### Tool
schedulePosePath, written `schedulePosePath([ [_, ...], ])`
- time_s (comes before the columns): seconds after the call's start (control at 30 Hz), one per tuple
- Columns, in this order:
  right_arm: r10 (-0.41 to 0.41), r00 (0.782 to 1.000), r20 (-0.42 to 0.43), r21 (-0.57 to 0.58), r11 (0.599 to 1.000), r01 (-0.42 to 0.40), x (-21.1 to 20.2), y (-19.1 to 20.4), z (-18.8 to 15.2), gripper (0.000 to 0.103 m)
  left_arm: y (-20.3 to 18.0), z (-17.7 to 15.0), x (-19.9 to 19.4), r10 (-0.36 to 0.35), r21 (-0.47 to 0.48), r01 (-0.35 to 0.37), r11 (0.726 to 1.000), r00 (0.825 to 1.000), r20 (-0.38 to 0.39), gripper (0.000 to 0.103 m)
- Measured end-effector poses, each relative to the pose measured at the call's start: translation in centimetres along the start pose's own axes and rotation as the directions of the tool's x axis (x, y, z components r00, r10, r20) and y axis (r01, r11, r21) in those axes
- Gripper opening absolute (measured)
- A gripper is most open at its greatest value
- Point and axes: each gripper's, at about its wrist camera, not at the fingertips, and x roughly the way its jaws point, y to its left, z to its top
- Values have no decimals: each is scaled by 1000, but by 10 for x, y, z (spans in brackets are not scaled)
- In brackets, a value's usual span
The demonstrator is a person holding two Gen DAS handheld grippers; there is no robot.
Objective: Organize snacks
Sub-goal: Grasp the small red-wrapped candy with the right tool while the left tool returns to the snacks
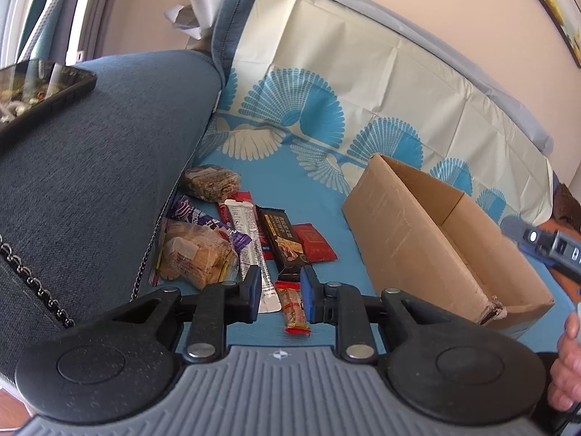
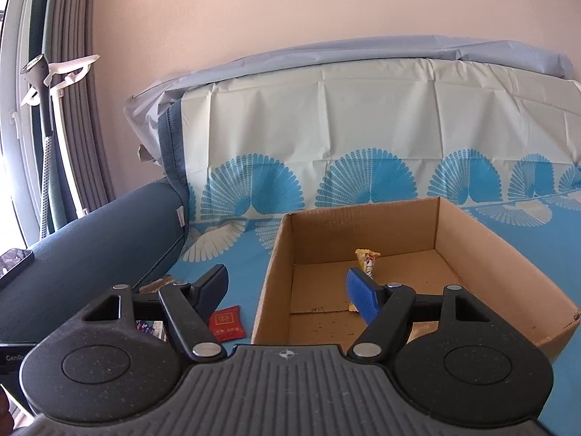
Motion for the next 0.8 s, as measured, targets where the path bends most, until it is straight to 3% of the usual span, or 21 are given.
schedulePosePath([
  [0.07,34,999,-26,-10,999,-34,4,4,-4,63,6,1,0,-14,-35,14,999,1000,-4,25],
  [0.13,74,996,-48,-22,997,-75,6,7,-8,49,12,1,0,-20,-71,19,997,1000,-7,25],
  [0.23,130,990,-50,-62,989,-133,5,15,-12,37,20,2,2,-25,-122,23,992,1000,-17,25],
  [0.4,210,976,-58,-141,966,-217,6,33,-20,33,25,4,6,-17,-164,12,986,1000,-26,25],
  [0.6,301,945,-125,-220,921,-323,20,66,-36,32,25,5,13,21,-176,-27,984,999,-34,25],
  [0.8,321,924,-205,-175,917,-358,54,83,-51,32,33,5,17,41,-221,-50,974,998,-48,26],
])
